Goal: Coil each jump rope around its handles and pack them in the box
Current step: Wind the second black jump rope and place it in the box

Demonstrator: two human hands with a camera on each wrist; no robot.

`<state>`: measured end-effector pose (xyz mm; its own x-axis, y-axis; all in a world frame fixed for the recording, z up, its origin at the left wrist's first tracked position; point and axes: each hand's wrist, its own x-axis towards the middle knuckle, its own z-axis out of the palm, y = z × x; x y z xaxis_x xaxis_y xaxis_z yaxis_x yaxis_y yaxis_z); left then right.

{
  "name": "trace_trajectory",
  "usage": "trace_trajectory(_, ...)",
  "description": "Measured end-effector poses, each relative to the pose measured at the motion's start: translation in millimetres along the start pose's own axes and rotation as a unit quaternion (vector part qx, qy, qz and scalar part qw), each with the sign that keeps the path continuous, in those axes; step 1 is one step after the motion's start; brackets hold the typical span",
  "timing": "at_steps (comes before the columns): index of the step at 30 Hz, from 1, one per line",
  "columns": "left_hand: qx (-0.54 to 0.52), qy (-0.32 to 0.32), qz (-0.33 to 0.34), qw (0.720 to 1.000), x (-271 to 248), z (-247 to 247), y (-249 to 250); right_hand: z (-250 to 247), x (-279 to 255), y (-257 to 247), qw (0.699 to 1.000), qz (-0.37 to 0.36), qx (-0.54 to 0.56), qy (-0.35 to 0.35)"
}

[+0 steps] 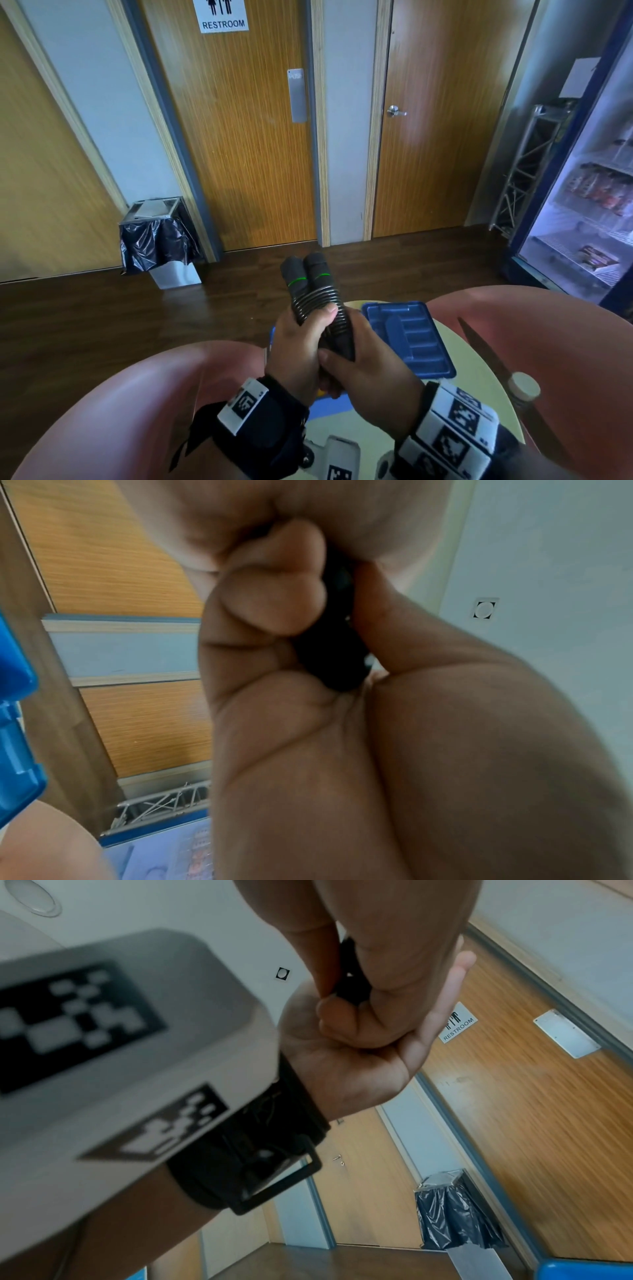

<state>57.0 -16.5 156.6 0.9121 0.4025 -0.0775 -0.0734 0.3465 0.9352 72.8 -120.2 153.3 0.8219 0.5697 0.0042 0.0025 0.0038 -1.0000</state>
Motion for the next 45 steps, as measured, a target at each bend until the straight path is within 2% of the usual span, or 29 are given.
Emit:
trace_trajectory(3,-0.034,-0.043,-0.014,0.998,4,-2,-1,-5,3,-11,0.998,0.037,0.055,-0.007)
trace_trajectory(7,-0.074,-0.14,-0.013,0.987,6,-5,9,-22,8,-25,0.981,0.088,0.169,-0.038)
trace_trajectory(10,-0.031,-0.147,0.014,0.989,13,-4,8,-32,11,-30,0.977,0.091,0.187,-0.038)
trace_trajectory(14,0.053,-0.109,0.072,0.99,17,14,2,-49,14,-33,0.963,0.105,0.24,-0.055)
trace_trajectory(16,0.053,-0.074,0.084,0.992,20,31,-3,-56,16,-30,0.963,0.1,0.249,-0.025)
trace_trajectory(21,0.052,0.019,0.061,0.997,31,72,-28,-76,27,-13,0.958,0.108,0.261,0.044)
trace_trajectory(24,0.091,0.06,0.043,0.993,41,91,-45,-102,37,-2,0.955,0.125,0.265,0.04)
trace_trajectory(26,0.085,0.038,0.001,0.996,47,102,-57,-127,41,4,0.953,0.141,0.266,0.026)
trace_trajectory(28,0.077,-0.016,-0.059,0.995,53,107,-65,-156,45,16,0.963,0.151,0.223,0.006)
trace_trajectory(29,0.068,-0.012,-0.072,0.995,59,104,-68,-170,48,22,0.972,0.15,0.18,-0.003)
trace_trajectory(31,0.032,0.068,-0.07,0.995,70,95,-68,-195,49,36,0.987,0.139,0.083,-0.019)
trace_trajectory(32,0.048,0.117,-0.041,0.991,76,89,-66,-206,50,42,0.99,0.135,0.036,-0.033)
trace_trajectory(33,0.122,0.146,0.0,0.982,80,83,-63,-213,50,46,0.99,0.13,-0.01,-0.053)
trace_trajectory(34,0.216,0.146,0.028,0.965,83,80,-61,-218,51,50,0.988,0.12,-0.055,-0.077)
trace_trajectory(35,0.3,0.119,0.039,0.946,84,79,-61,-220,53,53,0.984,0.106,-0.097,-0.103)
trace_trajectory(37,0.404,0.044,0.013,0.914,84,77,-71,-217,56,60,0.971,0.08,-0.168,-0.147)
trace_trajectory(38,0.419,0.037,-0.006,0.907,82,76,-77,-213,58,64,0.965,0.074,-0.189,-0.165)
trace_trajectory(40,0.455,0.081,-0.013,0.887,81,70,-86,-200,61,72,0.961,0.076,-0.19,-0.187)
trace_trajectory(41,0.49,0.106,-0.01,0.865,82,63,-89,-192,63,76,0.961,0.087,-0.175,-0.194)
trace_trajectory(43,0.533,0.127,-0.012,0.836,82,48,-91,-174,66,83,0.962,0.136,-0.115,-0.208)
trace_trajectory(45,0.546,0.124,-0.03,0.828,87,30,-95,-157,68,91,0.955,0.186,-0.072,-0.221)
